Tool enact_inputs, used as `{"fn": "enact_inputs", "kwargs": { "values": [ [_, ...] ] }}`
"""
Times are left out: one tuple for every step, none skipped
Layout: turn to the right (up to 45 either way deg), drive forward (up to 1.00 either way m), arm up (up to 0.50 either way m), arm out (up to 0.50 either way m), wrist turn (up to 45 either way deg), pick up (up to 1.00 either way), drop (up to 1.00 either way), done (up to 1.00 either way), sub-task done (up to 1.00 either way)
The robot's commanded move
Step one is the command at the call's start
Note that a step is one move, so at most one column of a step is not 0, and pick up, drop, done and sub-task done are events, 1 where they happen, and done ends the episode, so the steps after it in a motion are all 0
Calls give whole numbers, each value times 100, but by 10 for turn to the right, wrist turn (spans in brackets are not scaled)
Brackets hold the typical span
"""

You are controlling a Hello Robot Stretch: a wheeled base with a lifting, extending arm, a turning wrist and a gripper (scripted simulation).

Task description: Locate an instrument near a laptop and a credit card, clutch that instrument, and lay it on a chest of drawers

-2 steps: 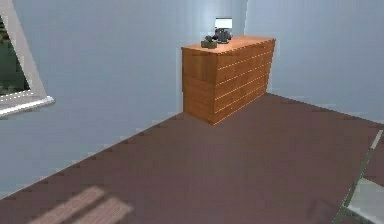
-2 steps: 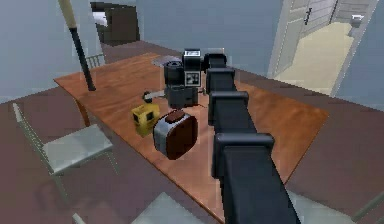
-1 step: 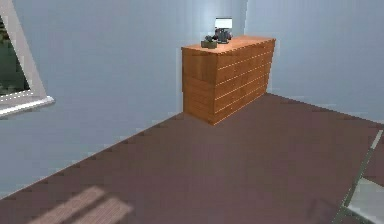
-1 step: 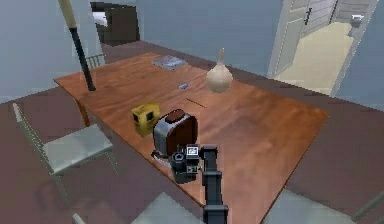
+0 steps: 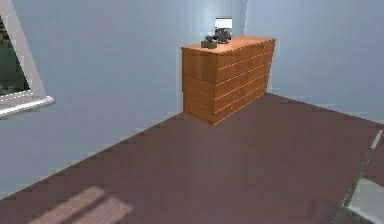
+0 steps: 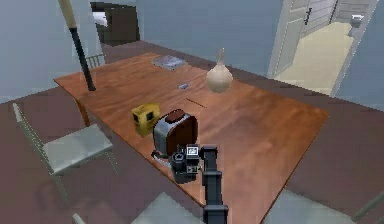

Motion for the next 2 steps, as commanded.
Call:
{"fn": "enact_inputs", "kwargs": {
  "values": [
    [0,0,10,0,0,0,0,0,0],
    [0,0,16,0,0,0,0,0,0]
  ]
}}
